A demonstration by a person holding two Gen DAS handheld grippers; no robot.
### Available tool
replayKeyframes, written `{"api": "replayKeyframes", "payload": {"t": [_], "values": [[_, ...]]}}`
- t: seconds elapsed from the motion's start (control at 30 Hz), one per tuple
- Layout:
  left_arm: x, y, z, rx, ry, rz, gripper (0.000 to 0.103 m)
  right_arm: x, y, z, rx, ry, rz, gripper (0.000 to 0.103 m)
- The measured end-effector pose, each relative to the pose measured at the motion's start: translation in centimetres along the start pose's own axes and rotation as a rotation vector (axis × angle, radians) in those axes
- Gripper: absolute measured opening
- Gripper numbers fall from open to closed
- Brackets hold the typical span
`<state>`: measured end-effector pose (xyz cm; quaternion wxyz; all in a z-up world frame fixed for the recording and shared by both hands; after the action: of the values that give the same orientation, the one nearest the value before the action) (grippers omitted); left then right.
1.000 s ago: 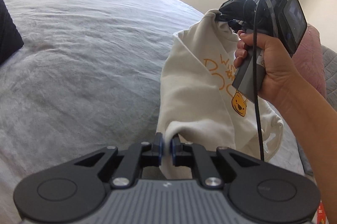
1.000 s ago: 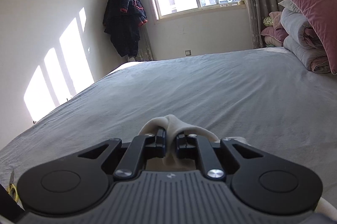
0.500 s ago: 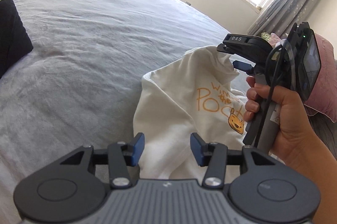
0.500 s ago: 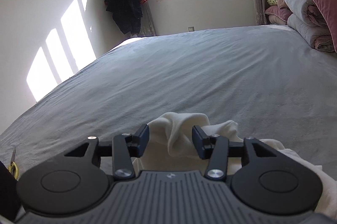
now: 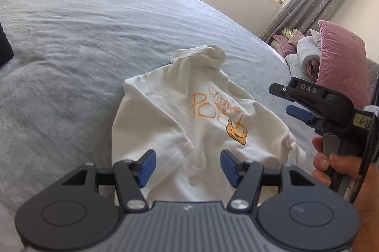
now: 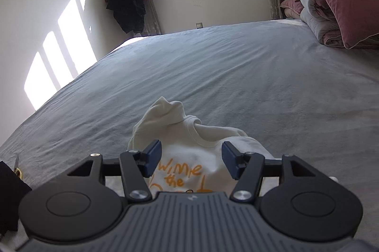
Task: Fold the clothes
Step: 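Lower the sweatshirt flat onto the bed and open both grippers, then grasp the sweatshirt sleeve with the left gripper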
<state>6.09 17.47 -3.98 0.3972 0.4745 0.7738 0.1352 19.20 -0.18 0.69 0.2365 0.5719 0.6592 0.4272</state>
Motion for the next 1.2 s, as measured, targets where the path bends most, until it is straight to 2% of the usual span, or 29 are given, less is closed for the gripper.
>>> {"api": "replayKeyframes", "payload": {"t": [0.23, 0.73, 1.2], "values": [[-2.8, -1.8, 0.9, 0.042, -0.027, 0.075, 0.062, -3.9, -2.5, -2.6, 0.010, -0.058, 0.038, 0.064], [-9.6, -6.7, 3.9, 0.148, -0.109, 0.264, 0.061, -10.3, -8.3, -6.2, 0.038, -0.066, 0.118, 0.064], [-13.4, -9.6, 5.2, 0.097, -0.195, 0.398, 0.058, -14.2, -11.9, -8.7, 0.043, -0.067, 0.151, 0.065]]}}
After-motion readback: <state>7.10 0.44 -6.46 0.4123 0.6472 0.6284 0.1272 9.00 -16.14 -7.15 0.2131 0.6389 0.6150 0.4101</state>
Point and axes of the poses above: each gripper's, at about its wrist camera, not at the fingertips, and z roughly the way its jaws point, x to its left, y to its top, the point moved 7 cm from there along z, roughly the way its jaws point, and after that the axes turned 4 degrees about -z, right-handed, at the moved point
